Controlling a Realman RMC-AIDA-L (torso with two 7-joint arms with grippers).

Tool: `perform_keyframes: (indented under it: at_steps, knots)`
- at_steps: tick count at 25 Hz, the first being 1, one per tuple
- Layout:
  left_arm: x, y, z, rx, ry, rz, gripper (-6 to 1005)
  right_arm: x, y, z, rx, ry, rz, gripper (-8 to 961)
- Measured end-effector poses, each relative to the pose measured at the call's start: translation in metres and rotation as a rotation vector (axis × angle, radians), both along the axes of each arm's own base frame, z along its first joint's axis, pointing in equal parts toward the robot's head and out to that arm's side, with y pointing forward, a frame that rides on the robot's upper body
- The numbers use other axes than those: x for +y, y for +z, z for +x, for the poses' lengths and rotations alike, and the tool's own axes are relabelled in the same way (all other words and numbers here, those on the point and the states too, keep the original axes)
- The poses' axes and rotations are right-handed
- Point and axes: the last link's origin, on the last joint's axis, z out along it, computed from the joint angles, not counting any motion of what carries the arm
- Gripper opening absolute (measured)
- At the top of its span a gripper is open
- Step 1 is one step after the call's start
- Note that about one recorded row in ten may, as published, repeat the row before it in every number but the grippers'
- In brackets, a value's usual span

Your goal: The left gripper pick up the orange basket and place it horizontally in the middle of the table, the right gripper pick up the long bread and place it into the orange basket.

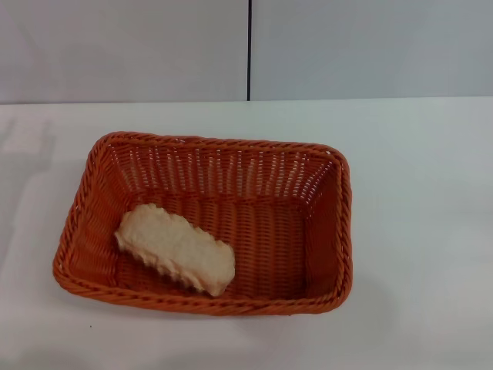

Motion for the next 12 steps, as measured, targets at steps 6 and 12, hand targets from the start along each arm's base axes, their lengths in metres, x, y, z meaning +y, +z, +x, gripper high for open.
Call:
perform_keyframes:
  at_steps: [6,12]
  knots:
    - [-0.0004,-0.0006,-0.0006,-0.008,0.023,0.031,575,0.0065,-0.0022,-0.0014,-0.052,-0.044,0.024,587]
    - [-0.0002,-0.0030,0.0004,-0.021,0.023,0.028,575,0.0110,-0.0057,-0.0035,-0.068,-0.075,0.063,587]
